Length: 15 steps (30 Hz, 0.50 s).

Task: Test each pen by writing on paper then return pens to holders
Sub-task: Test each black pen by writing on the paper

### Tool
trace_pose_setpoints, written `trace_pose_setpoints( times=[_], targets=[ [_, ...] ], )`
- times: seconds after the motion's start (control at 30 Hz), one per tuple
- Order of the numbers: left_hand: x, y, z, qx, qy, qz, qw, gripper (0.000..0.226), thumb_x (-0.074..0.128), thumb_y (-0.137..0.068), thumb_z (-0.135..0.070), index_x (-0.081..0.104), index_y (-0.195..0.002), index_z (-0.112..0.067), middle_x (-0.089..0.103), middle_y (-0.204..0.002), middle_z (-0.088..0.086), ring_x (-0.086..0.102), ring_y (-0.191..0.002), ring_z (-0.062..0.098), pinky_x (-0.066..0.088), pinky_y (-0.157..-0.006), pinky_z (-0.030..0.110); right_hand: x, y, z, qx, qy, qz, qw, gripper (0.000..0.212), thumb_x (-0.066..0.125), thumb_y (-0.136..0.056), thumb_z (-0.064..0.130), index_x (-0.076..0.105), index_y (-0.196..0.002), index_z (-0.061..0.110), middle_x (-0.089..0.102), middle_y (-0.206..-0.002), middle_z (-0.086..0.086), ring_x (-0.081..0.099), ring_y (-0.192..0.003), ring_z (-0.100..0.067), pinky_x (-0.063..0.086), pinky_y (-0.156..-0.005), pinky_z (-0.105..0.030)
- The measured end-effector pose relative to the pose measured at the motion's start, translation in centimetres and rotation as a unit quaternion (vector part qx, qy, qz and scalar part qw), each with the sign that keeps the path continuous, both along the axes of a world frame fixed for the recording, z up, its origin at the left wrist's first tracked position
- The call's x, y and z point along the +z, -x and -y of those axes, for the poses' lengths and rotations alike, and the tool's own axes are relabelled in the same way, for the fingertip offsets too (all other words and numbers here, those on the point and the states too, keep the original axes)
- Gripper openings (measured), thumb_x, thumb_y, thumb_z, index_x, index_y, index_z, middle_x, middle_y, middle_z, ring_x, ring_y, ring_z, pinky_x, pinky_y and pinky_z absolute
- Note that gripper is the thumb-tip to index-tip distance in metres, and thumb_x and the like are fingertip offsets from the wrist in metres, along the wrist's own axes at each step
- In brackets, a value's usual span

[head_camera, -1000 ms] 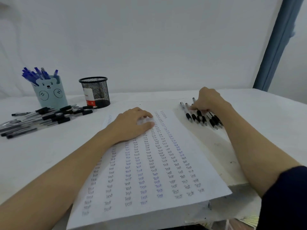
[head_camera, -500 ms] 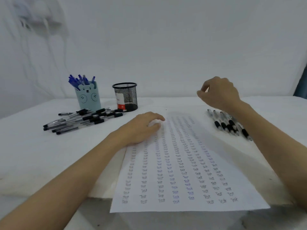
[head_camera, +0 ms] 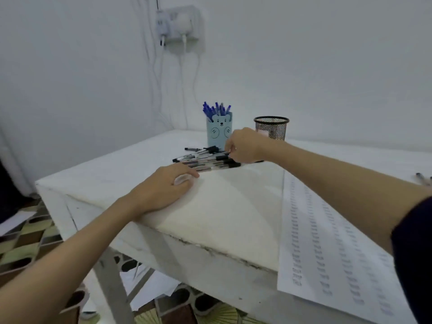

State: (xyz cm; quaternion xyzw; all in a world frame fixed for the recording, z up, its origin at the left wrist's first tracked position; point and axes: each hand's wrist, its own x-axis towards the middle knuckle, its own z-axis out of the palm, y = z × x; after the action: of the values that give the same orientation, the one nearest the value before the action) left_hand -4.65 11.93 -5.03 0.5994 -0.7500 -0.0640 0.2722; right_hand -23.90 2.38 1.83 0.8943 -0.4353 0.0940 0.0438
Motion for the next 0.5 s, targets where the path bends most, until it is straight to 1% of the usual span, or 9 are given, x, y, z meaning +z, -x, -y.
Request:
trace_pose_setpoints(
  times=[0.07, 0.17, 0.23, 0.27, 0.33, 0.37, 0.47, 0.5],
  targets=[
    [-0.4, -1.1, -0.3, 0.006, -0.006, -0.010, 1.000, 0.022, 0.048, -0.095, -0.020, 0.060, -0.112, -0.030, 0.055, -0.121, -0.014, 0.048, -0.114, 0.004, 0.031, -0.090, 0.011, -1.6, -1.9, 0.6, 0.013, -0.009, -0.010, 1.000, 0.033, 0.044, -0.091, 0.010, 0.063, -0.119, 0.008, 0.059, -0.121, -0.015, 0.050, -0.112, -0.030, 0.047, -0.093, -0.037],
    [-0.7, -1.2, 0.0, 0.014, 0.003, -0.010, 1.000, 0.024, 0.049, -0.094, -0.019, 0.060, -0.114, -0.025, 0.054, -0.123, -0.009, 0.048, -0.115, 0.008, 0.033, -0.096, 0.020, -3.4, -3.6, 1.4, 0.025, 0.017, 0.015, 0.999, 0.029, 0.045, -0.092, 0.014, 0.062, -0.116, 0.012, 0.058, -0.114, -0.013, 0.045, -0.109, -0.028, 0.046, -0.083, -0.037],
    [-0.8, -1.2, 0.1, 0.014, 0.010, 0.000, 1.000, 0.025, 0.047, -0.093, -0.025, 0.060, -0.114, -0.024, 0.055, -0.124, -0.007, 0.049, -0.115, 0.011, 0.035, -0.099, 0.026, -4.0, -4.4, 1.5, 0.022, 0.047, 0.031, 0.998, 0.027, 0.050, -0.092, 0.016, 0.061, -0.116, 0.010, 0.056, -0.112, -0.011, 0.044, -0.107, -0.025, 0.043, -0.079, -0.035],
    [-0.8, -1.1, 0.2, 0.012, 0.011, 0.002, 1.000, 0.028, 0.046, -0.091, -0.027, 0.060, -0.114, -0.023, 0.055, -0.124, -0.007, 0.049, -0.115, 0.011, 0.035, -0.100, 0.028, -4.0, -4.5, 1.5, 0.018, 0.050, 0.043, 0.998, 0.025, 0.052, -0.092, 0.015, 0.061, -0.114, 0.008, 0.055, -0.112, -0.012, 0.045, -0.102, -0.024, 0.044, -0.078, -0.034],
    [-0.8, -1.3, 0.2, 0.012, 0.010, 0.001, 1.000, 0.026, 0.047, -0.093, -0.023, 0.060, -0.115, -0.022, 0.054, -0.123, -0.006, 0.049, -0.114, 0.012, 0.035, -0.099, 0.029, -3.9, -4.7, 1.4, 0.015, 0.051, 0.068, 0.996, 0.018, 0.056, -0.089, 0.010, 0.060, -0.106, 0.006, 0.052, -0.109, -0.013, 0.045, -0.092, -0.023, 0.045, -0.076, -0.033],
    [-0.9, -1.4, 0.2, 0.013, 0.012, 0.000, 1.000, 0.025, 0.048, -0.094, -0.020, 0.060, -0.115, -0.022, 0.054, -0.122, -0.006, 0.049, -0.114, 0.012, 0.035, -0.100, 0.029, -3.8, -4.7, 1.3, 0.017, 0.055, 0.074, 0.996, 0.014, 0.057, -0.086, 0.007, 0.059, -0.100, 0.006, 0.053, -0.107, -0.013, 0.046, -0.090, -0.023, 0.045, -0.074, -0.033],
    [-1.0, -1.4, 0.3, 0.014, 0.016, -0.003, 1.000, 0.024, 0.049, -0.094, -0.018, 0.060, -0.115, -0.023, 0.054, -0.123, -0.007, 0.049, -0.115, 0.012, 0.035, -0.101, 0.031, -3.4, -4.6, 1.3, 0.026, 0.042, 0.092, 0.995, 0.011, 0.054, -0.083, -0.002, 0.052, -0.090, 0.005, 0.053, -0.103, -0.015, 0.050, -0.093, -0.027, 0.048, -0.073, -0.035],
    [-1.0, -1.4, 0.3, 0.014, 0.013, -0.002, 1.000, 0.025, 0.048, -0.094, -0.019, 0.060, -0.115, -0.023, 0.054, -0.123, -0.007, 0.049, -0.114, 0.012, 0.035, -0.100, 0.030, -3.2, -4.4, 1.2, 0.024, 0.029, 0.104, 0.994, 0.013, 0.053, -0.083, -0.004, 0.049, -0.090, 0.005, 0.052, -0.102, -0.014, 0.048, -0.092, -0.027, 0.047, -0.068, -0.033]
  ],
)
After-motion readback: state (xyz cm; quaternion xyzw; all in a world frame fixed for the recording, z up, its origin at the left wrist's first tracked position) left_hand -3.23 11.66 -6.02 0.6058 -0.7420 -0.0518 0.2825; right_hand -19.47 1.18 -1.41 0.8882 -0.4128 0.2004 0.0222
